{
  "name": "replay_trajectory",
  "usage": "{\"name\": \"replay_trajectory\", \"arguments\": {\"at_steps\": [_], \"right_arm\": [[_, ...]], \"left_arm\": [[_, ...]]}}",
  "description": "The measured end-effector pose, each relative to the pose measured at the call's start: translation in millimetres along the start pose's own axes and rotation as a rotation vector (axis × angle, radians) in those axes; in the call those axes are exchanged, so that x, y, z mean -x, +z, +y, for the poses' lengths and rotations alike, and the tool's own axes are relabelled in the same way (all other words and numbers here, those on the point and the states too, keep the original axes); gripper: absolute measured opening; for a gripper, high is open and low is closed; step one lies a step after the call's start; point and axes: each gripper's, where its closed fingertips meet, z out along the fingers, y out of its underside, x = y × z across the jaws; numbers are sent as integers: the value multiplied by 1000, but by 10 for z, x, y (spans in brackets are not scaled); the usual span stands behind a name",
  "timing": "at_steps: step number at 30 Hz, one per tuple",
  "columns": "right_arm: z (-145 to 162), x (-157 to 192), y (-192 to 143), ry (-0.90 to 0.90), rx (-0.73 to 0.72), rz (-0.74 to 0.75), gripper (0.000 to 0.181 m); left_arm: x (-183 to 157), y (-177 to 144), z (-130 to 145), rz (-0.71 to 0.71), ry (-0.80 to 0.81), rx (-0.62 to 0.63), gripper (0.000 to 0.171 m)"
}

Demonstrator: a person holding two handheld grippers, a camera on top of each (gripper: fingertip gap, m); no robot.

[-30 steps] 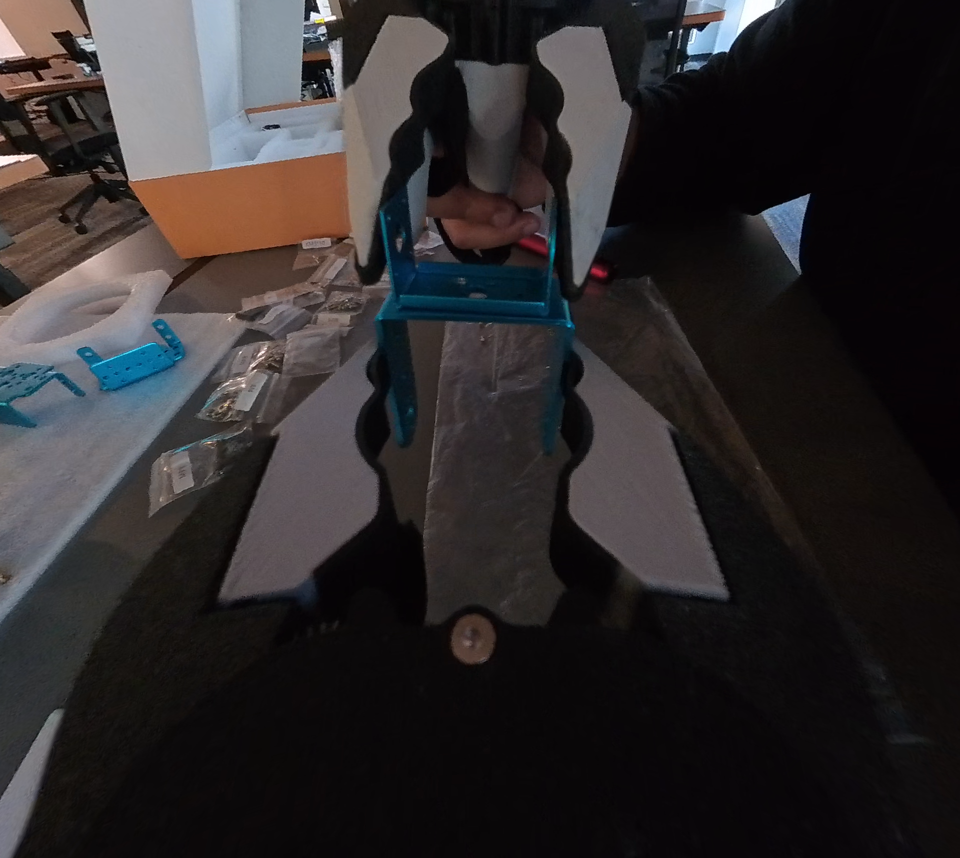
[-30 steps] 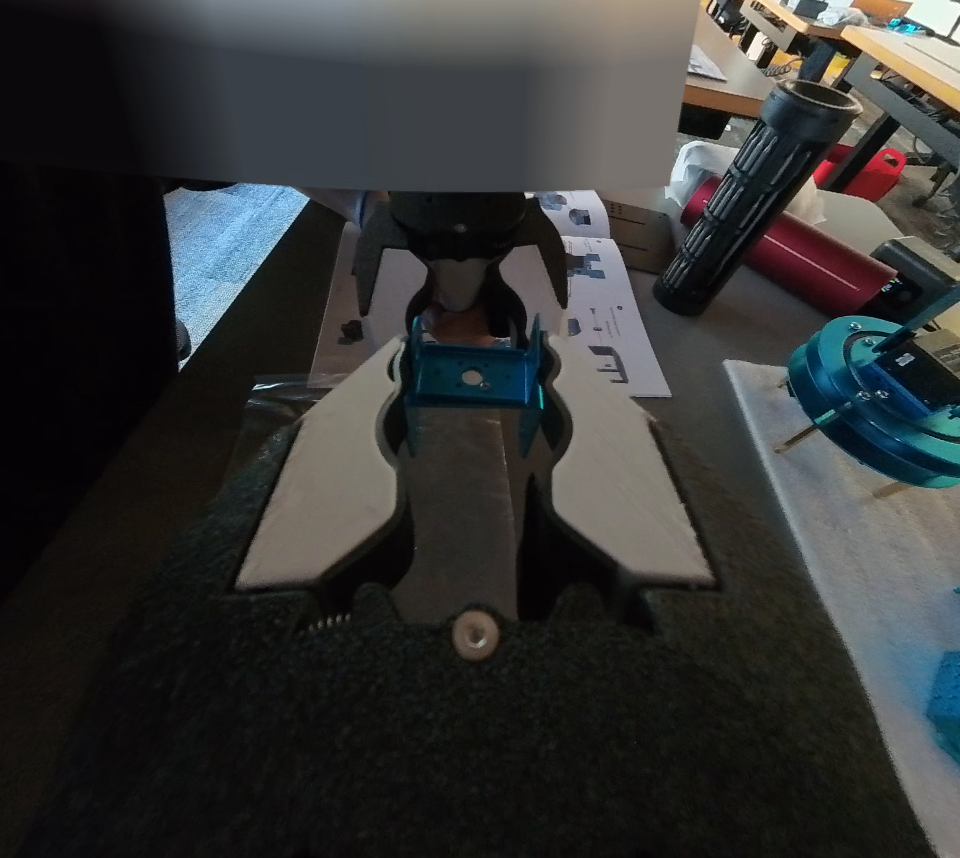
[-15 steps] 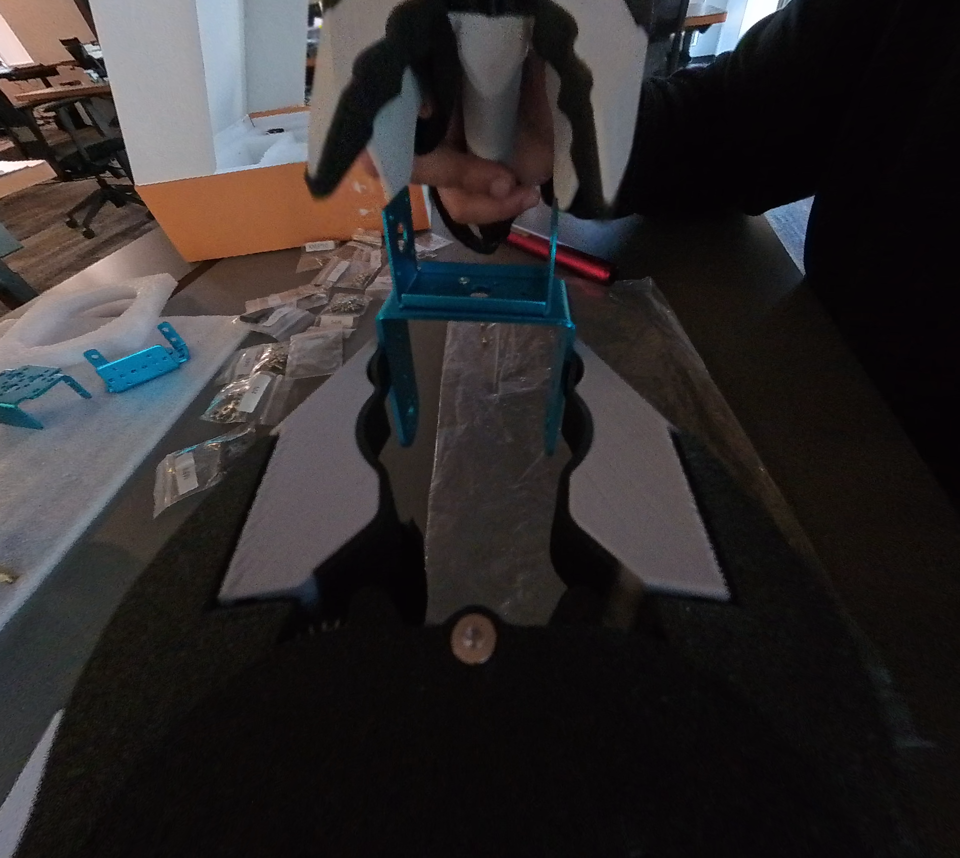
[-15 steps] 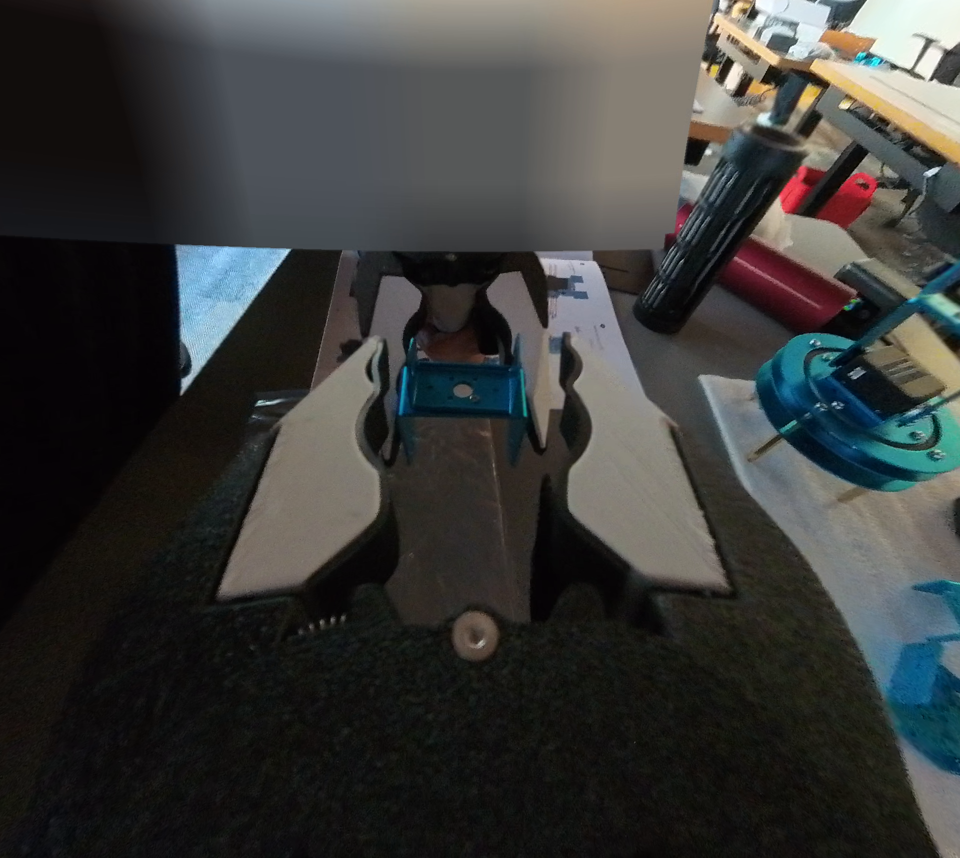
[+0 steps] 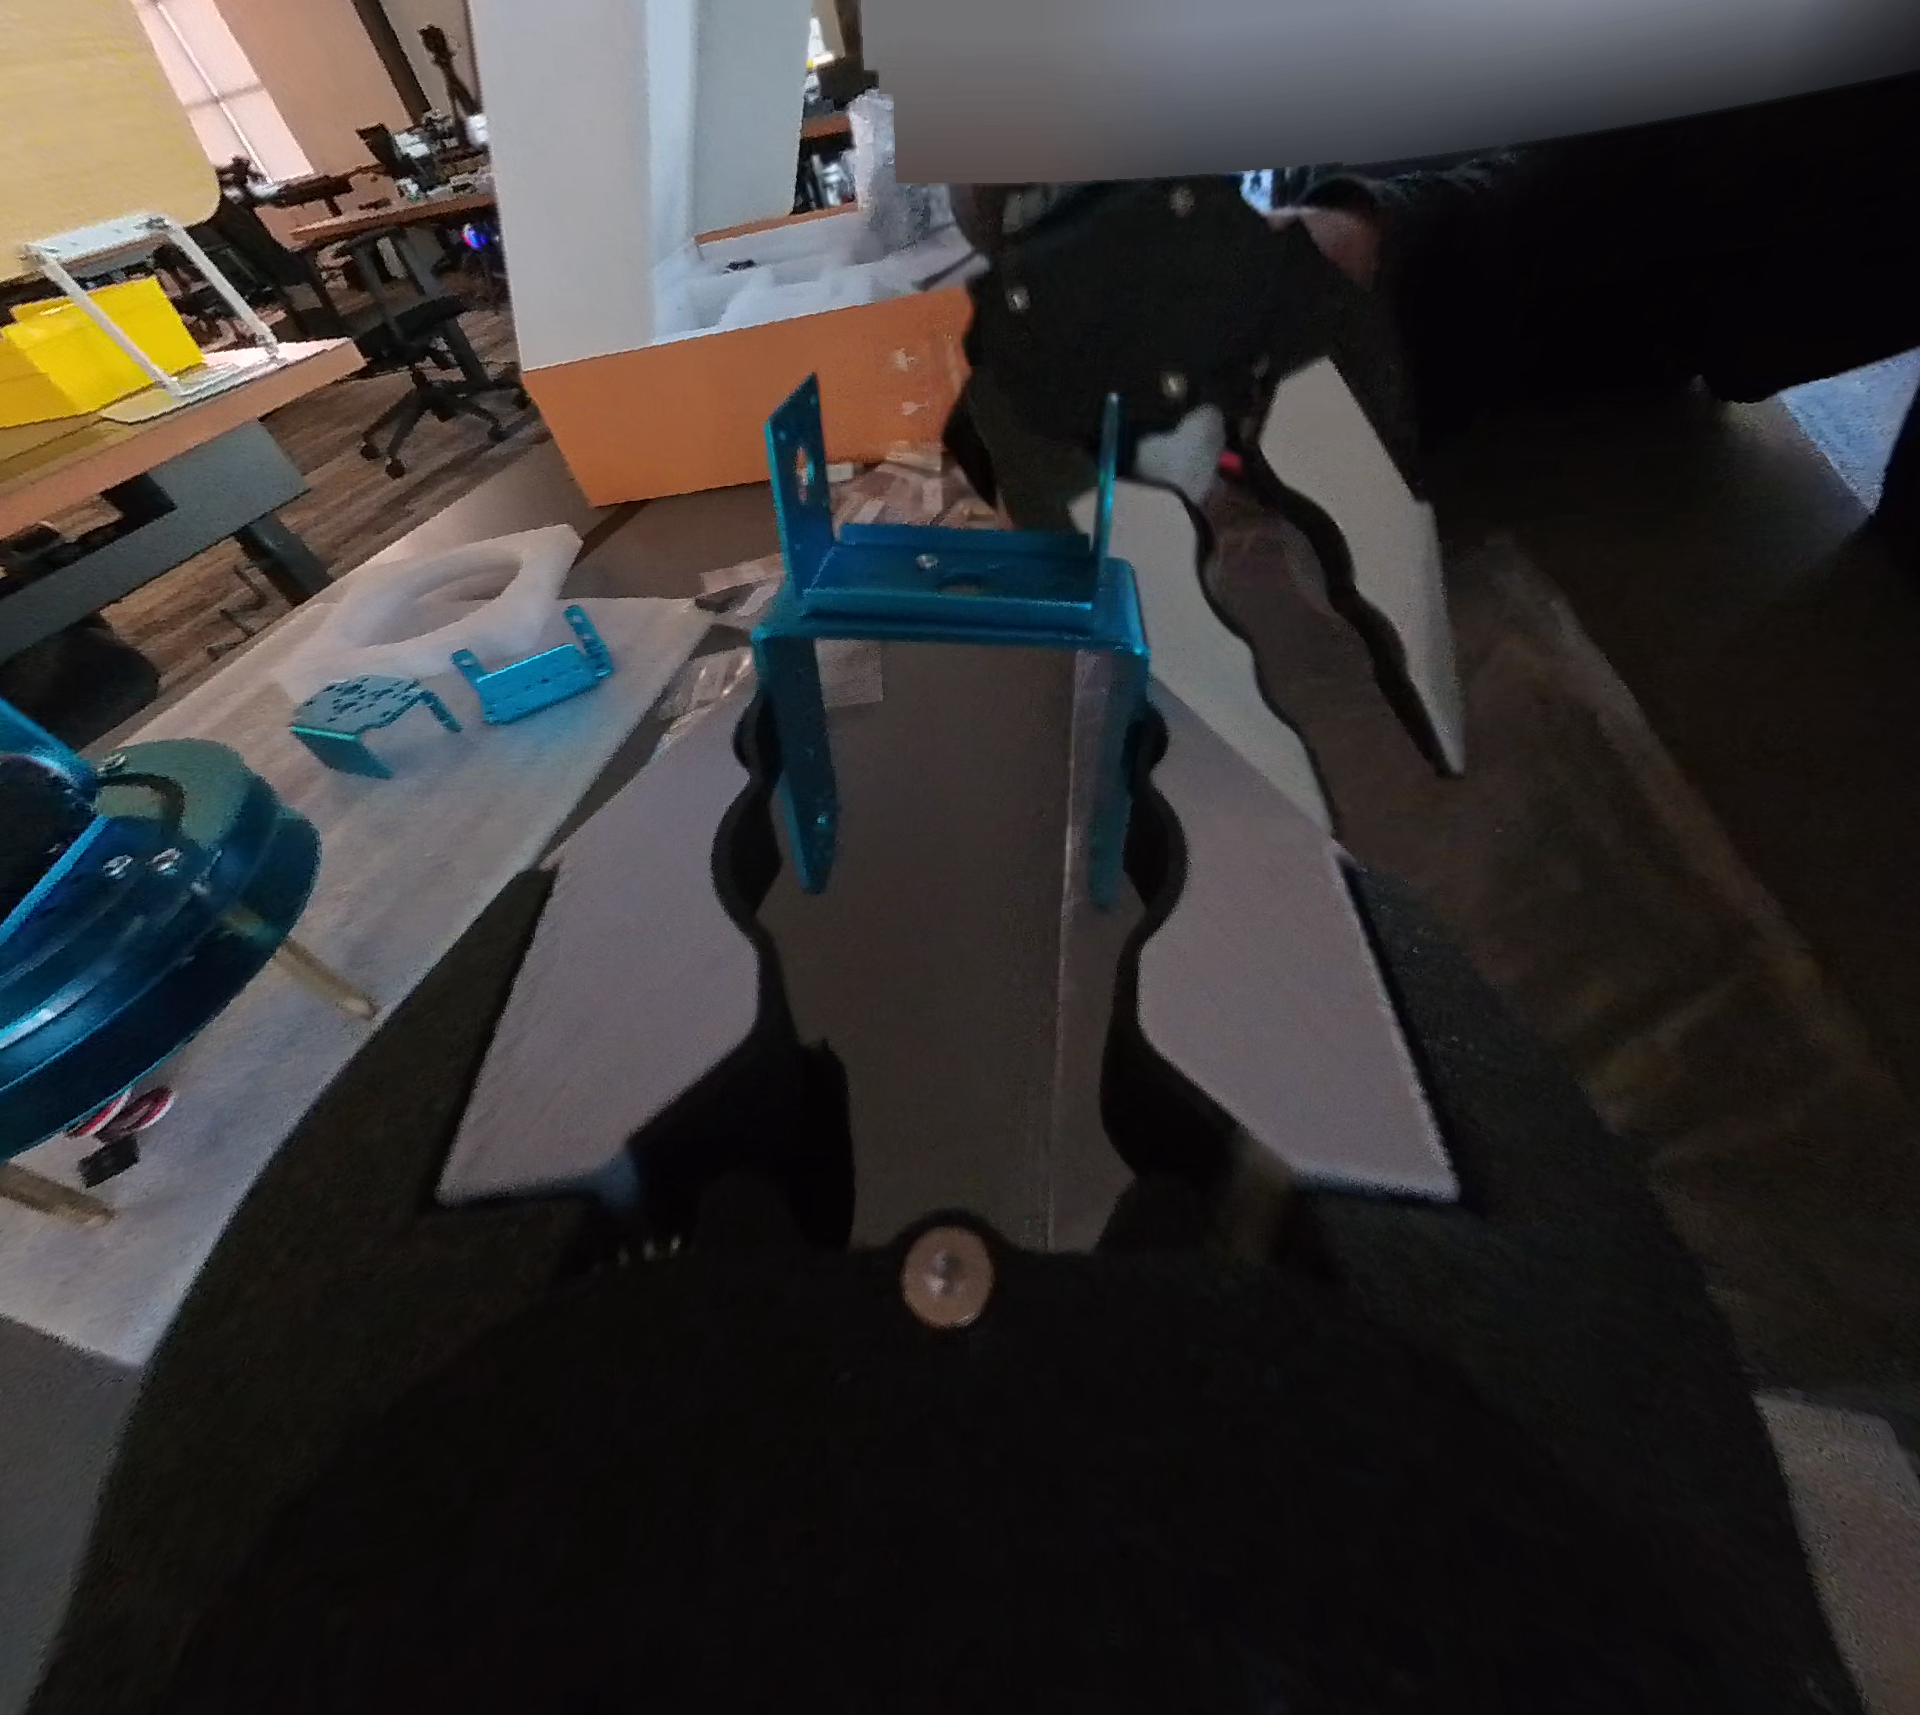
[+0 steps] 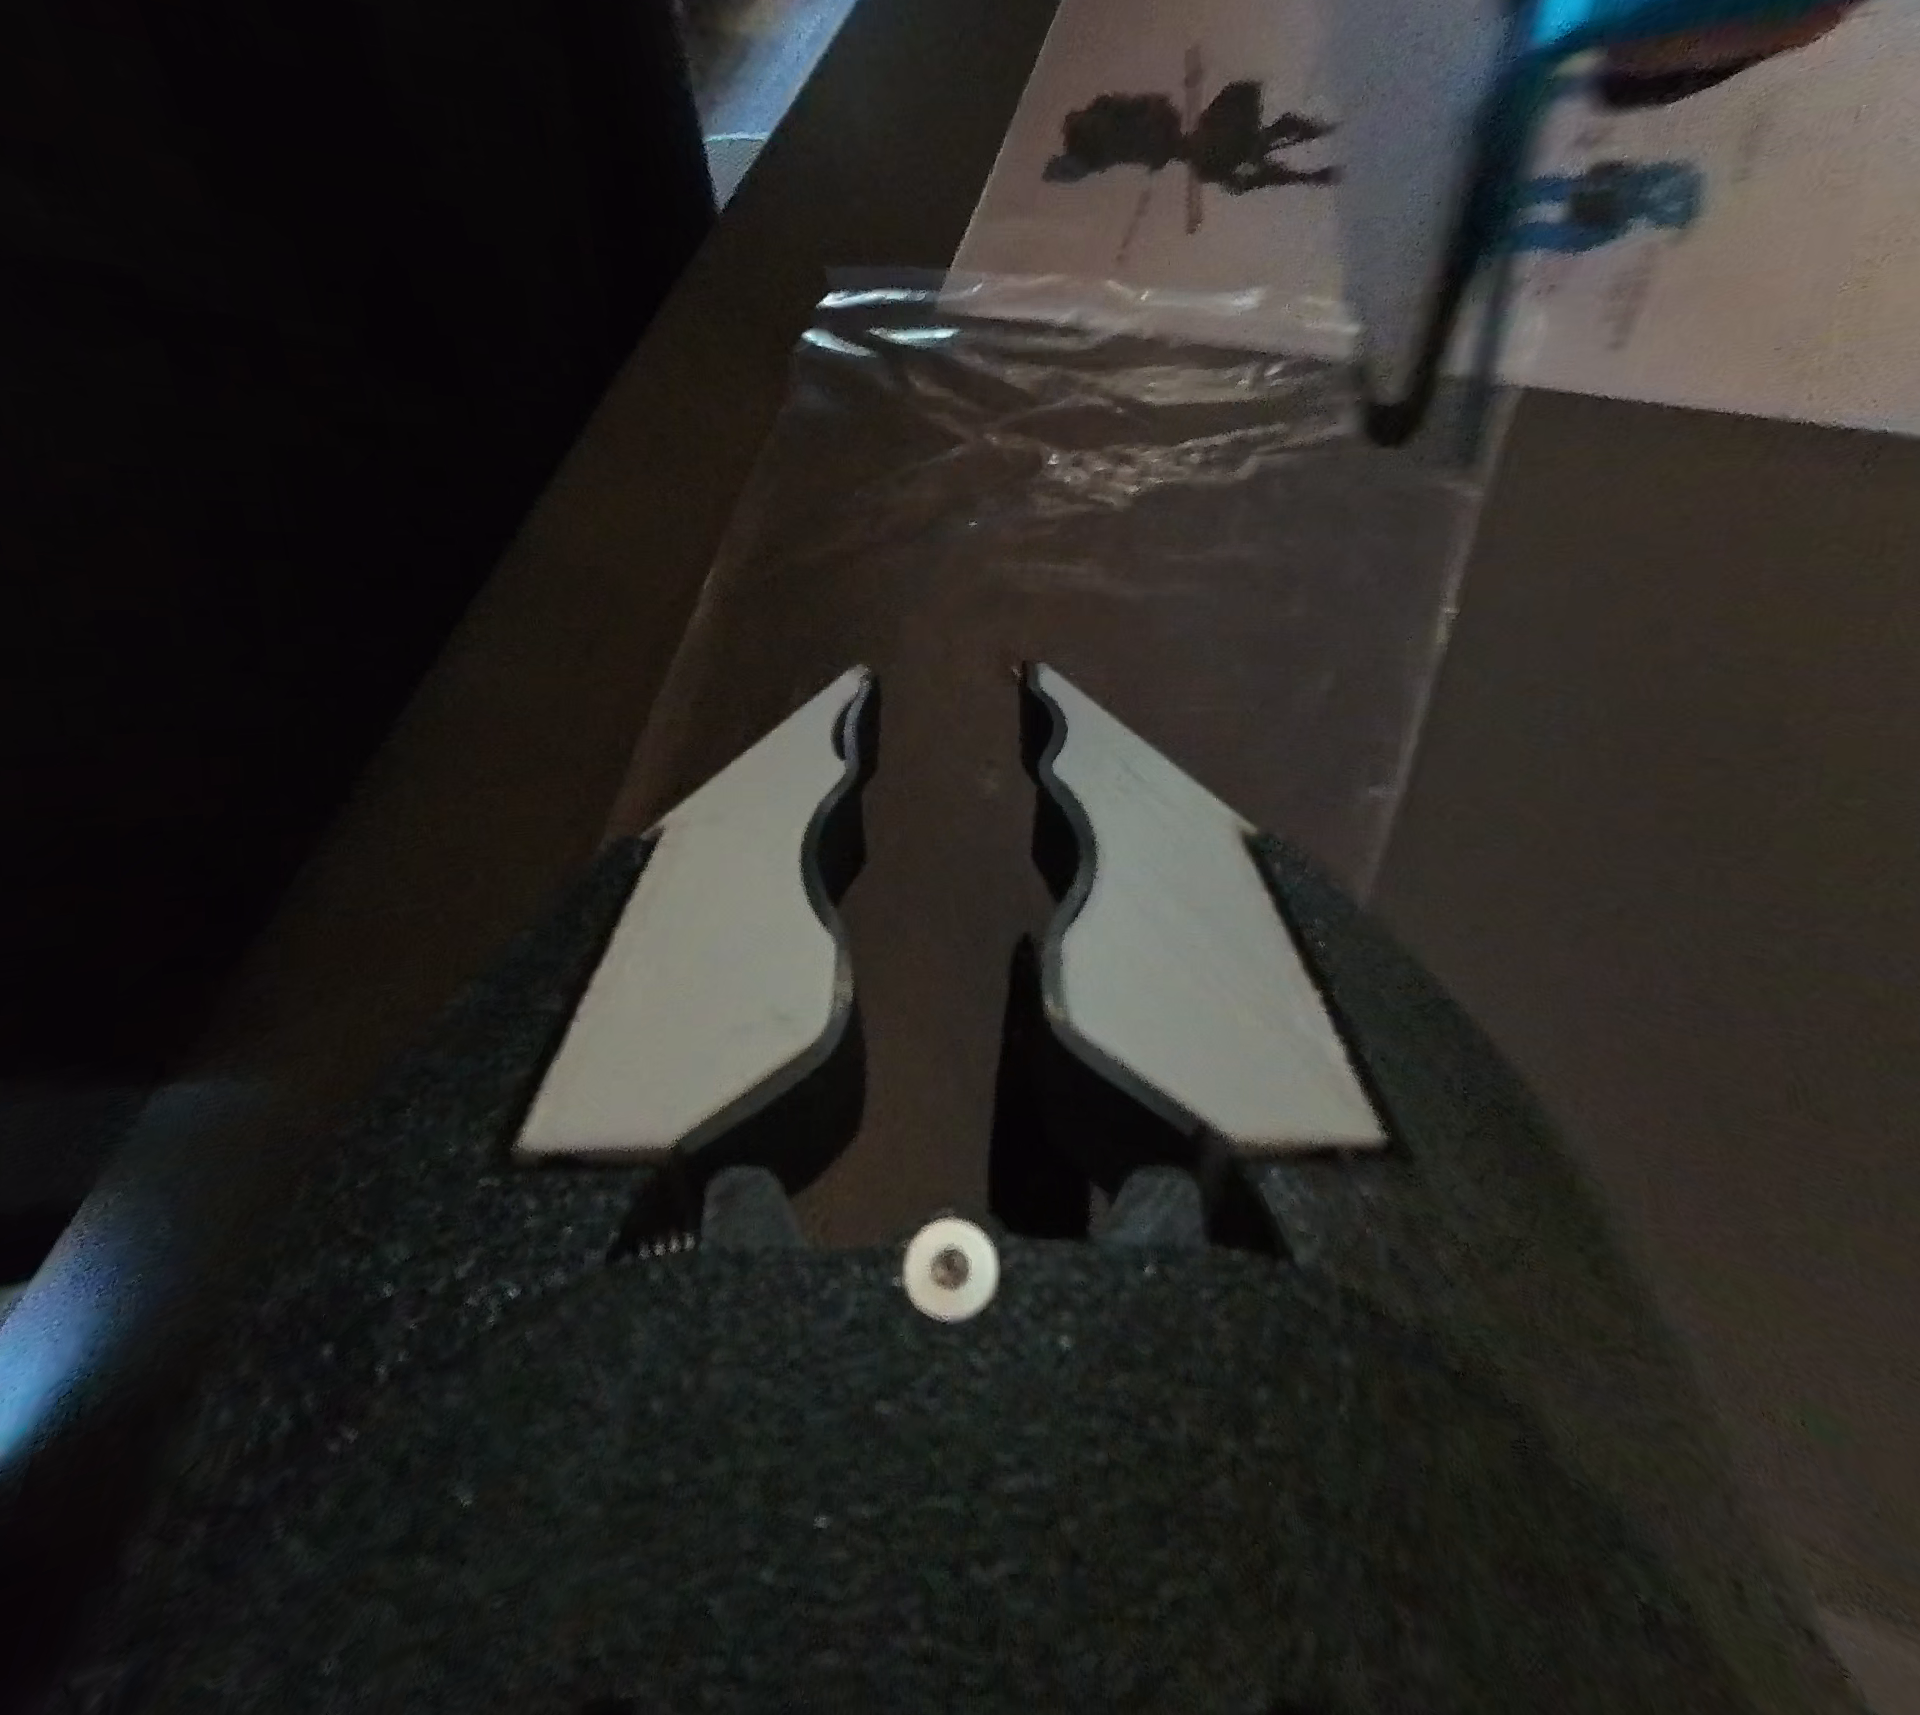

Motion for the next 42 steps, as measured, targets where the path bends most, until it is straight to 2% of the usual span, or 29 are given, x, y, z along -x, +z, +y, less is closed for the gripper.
{"name": "replay_trajectory", "arguments": {"at_steps": [2, 5, 11, 19, 29, 33, 34, 37, 42], "right_arm": [[77, 5, 133, -22, 55, -21, 25], [73, -126, 196, -107, 57, 87, 18], [147, -179, 256, -103, 95, 101, 13], [144, -190, 279, -162, 121, 156, 5], [130, -250, 237, -266, 151, 281, 3], [47, -295, 81, -330, 151, 386, 2], [2, -279, 18, -353, 143, 406, 3], [-205, -249, -224, -418, 102, 505, 2], [-574, -214, -709, -578, 123, 719, 2]], "left_arm": [[54, -13, 30, -11, -10, 6, 65], [68, -13, 64, -6, -13, 16, 66], [39, 4, 82, 5, -15, 24, 65], [-6, 17, 88, 17, -8, 28, 71], [16, 16, 114, 12, -10, 36, 66], [31, 18, 128, 8, -21, 41, 70], [35, 19, 132, 8, -25, 44, 66], [45, 26, 149, 5, -37, 53, 71], [-12, 55, 177, 22, -31, 64, 66]]}}
